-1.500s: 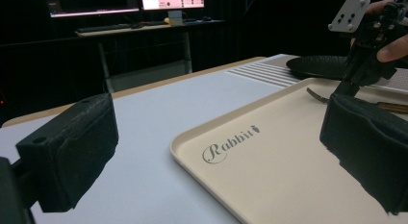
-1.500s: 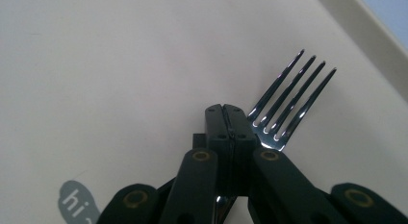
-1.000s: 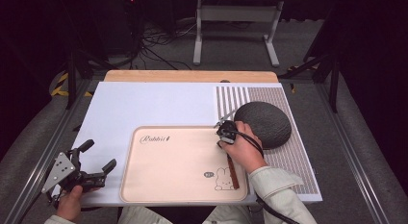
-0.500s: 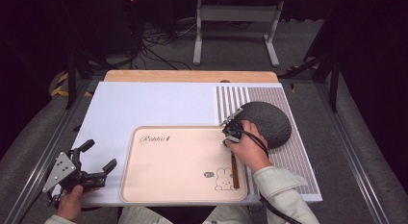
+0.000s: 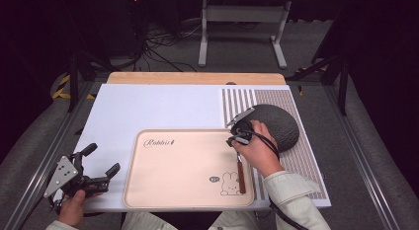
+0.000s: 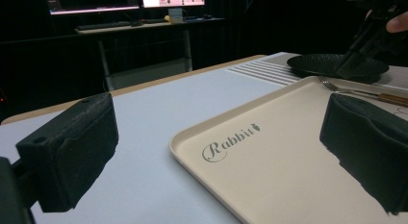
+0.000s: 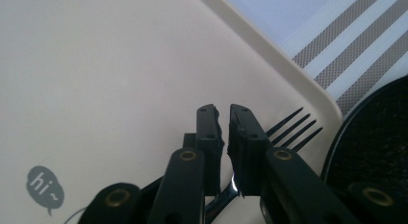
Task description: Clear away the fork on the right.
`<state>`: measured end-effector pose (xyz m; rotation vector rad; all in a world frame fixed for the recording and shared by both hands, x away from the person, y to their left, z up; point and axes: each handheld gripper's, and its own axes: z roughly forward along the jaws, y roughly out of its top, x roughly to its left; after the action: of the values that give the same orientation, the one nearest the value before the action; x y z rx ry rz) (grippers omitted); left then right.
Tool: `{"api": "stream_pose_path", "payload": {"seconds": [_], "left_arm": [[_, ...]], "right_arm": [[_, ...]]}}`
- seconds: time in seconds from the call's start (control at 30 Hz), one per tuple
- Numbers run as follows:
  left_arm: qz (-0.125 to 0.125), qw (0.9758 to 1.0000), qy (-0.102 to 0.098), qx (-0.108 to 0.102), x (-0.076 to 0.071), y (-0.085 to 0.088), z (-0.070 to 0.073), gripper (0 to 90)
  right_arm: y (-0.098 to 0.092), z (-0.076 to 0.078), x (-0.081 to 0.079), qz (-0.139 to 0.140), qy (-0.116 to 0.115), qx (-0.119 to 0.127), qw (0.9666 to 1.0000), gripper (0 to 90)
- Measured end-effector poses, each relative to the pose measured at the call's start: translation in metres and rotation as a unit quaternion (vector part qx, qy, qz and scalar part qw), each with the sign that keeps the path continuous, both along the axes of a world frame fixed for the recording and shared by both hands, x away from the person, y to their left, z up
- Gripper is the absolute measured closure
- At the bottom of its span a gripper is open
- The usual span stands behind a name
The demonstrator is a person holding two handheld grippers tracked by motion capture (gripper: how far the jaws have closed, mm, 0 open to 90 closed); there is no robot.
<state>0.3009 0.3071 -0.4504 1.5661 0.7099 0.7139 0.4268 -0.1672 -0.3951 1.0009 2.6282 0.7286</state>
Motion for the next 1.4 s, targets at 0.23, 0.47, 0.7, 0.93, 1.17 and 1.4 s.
{"api": "stream_pose_path", "payload": {"seconds": [0.23,0.47,0.7,0.93,1.17,1.4], "left_arm": [[0.0,1.0,-0.001,-0.001,0.0,0.001,0.0,0.5],[-0.001,1.0,-0.001,0.0,0.0,0.0,0.0,0.5],[0.002,1.0,-0.001,-0.002,0.0,0.0,0.0,0.5],[0.004,1.0,0.0,-0.002,0.0,0.0,0.0,0.5],[0.004,1.0,-0.002,-0.002,0.0,-0.001,0.001,0.5],[0.001,1.0,-0.008,0.002,-0.001,-0.002,0.002,0.4]], "right_arm": [[-0.002,0.017,-0.009,0.016,-0.033,0.023,0.9991,54.4],[-0.013,0.037,-0.024,0.028,-0.077,0.074,0.9939,30.5],[-0.034,0.047,-0.04,0.052,-0.124,0.104,0.9854,18.8],[-0.061,0.051,-0.058,0.056,-0.179,0.152,0.9704,12.8],[-0.093,0.043,-0.073,0.049,-0.225,0.199,0.9525,7.8],[-0.123,0.019,-0.085,0.048,-0.259,0.233,0.936,3.8]]}}
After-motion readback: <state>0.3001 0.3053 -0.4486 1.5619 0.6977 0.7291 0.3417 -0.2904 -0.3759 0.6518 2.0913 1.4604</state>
